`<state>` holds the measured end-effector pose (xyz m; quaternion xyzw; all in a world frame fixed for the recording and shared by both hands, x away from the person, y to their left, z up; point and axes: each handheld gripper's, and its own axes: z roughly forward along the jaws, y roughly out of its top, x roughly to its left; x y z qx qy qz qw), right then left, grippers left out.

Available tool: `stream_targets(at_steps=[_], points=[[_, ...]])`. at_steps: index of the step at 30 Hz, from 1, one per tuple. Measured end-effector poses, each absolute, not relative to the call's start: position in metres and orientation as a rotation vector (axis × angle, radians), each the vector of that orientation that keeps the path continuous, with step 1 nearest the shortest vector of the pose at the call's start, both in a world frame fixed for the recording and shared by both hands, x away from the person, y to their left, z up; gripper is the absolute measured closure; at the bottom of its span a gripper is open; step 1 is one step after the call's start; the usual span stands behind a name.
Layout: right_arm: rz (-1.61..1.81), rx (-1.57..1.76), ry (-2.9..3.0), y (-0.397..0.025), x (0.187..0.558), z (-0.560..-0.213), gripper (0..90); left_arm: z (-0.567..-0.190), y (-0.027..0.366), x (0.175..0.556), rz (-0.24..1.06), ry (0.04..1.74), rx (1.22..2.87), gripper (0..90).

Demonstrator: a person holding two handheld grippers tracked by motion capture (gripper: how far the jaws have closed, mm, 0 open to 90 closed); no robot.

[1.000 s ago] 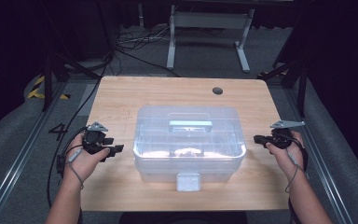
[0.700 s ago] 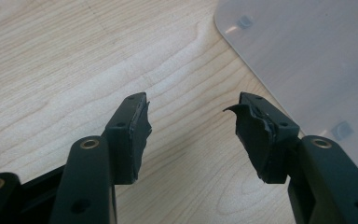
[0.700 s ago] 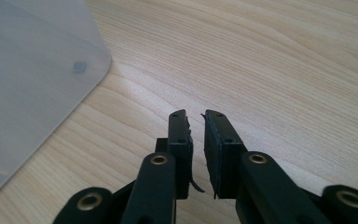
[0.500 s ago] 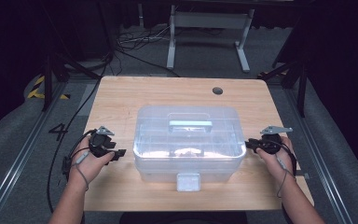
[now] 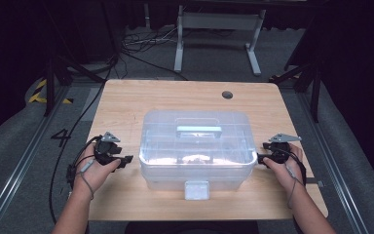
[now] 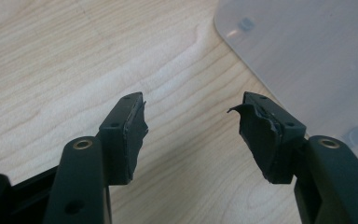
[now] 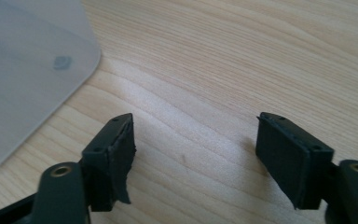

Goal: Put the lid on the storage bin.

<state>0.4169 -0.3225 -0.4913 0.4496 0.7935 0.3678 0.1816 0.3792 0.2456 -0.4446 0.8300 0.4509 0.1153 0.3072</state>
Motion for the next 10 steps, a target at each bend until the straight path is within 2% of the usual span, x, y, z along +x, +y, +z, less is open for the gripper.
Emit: stream_targets(at_steps=[2,10], points=[[1.069,1.26,2.245,-0.3235,0.4167,-0.4926,26.7,-0.4462,0.2452,0.3807,0.347,1.202,2.2,38.6],[1.073,1.261,2.259,-0.3236,0.4155,-0.4925,21.5,-0.4504,0.2496,0.383,0.354,1.22,2.139,35.7]])
